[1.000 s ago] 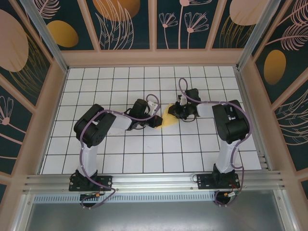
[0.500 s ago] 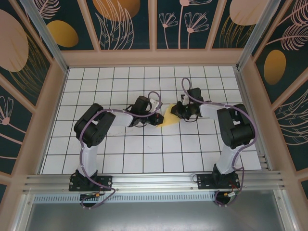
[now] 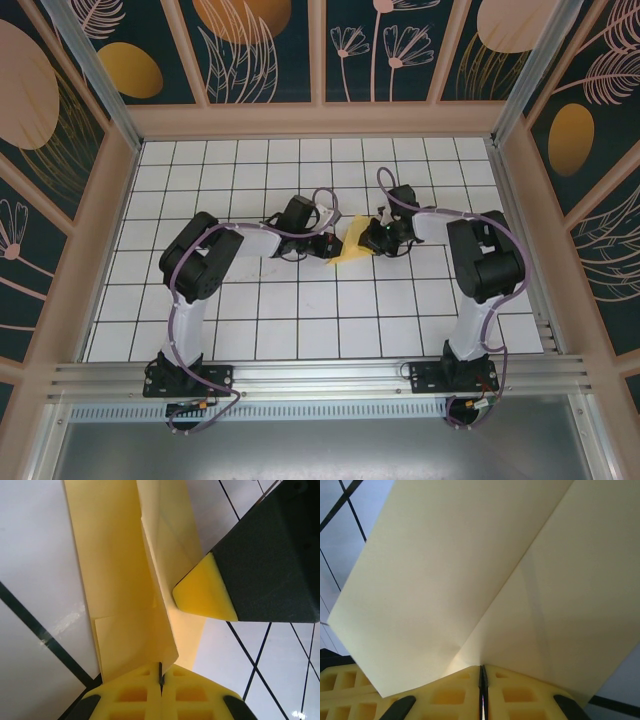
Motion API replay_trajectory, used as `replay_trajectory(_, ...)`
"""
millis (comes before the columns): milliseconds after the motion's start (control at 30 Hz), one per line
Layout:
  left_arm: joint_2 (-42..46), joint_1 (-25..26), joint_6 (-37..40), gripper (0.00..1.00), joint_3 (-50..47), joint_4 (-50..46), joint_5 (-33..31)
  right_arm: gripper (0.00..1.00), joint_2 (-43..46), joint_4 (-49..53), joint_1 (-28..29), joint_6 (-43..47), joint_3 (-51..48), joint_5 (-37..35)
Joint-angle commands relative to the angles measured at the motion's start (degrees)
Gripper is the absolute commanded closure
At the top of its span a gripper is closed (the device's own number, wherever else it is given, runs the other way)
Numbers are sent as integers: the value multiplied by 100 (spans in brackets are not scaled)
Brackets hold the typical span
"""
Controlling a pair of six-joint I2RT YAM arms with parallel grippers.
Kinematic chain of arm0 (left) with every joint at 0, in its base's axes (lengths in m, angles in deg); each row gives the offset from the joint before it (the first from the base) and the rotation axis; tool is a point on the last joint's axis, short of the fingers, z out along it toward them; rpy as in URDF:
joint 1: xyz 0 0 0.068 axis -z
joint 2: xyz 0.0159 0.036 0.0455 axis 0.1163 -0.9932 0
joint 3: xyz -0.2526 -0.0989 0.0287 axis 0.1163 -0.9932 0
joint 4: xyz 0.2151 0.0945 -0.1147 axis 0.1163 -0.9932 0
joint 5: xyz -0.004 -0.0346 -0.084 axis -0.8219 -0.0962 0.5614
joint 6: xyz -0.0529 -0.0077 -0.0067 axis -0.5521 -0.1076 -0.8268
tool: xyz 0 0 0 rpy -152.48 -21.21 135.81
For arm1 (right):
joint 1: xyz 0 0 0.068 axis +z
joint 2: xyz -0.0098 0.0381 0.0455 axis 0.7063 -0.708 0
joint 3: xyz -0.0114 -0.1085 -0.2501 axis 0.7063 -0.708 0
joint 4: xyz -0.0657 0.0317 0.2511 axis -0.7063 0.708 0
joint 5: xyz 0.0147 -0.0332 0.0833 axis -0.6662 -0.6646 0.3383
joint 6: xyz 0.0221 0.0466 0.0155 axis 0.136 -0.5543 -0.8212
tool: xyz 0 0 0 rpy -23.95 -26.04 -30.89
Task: Fold a paper plane with a square sheet of paper (pick it up from the middle)
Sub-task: Fourth fold the wing at the center of the table.
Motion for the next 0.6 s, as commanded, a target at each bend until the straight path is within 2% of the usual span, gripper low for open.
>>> replay_trajectory(0, -162, -24, 398, 100, 260, -369, 213, 89, -303, 467, -42, 185, -25, -468)
replay_trajectory(267, -299, -31, 625, 100, 503, -684, 188, 90, -95, 215, -126, 408, -228, -285)
replay_trajectory(567, -373, -117, 258, 100, 506, -619, -76, 90, 1, 80, -163, 480, -271, -123)
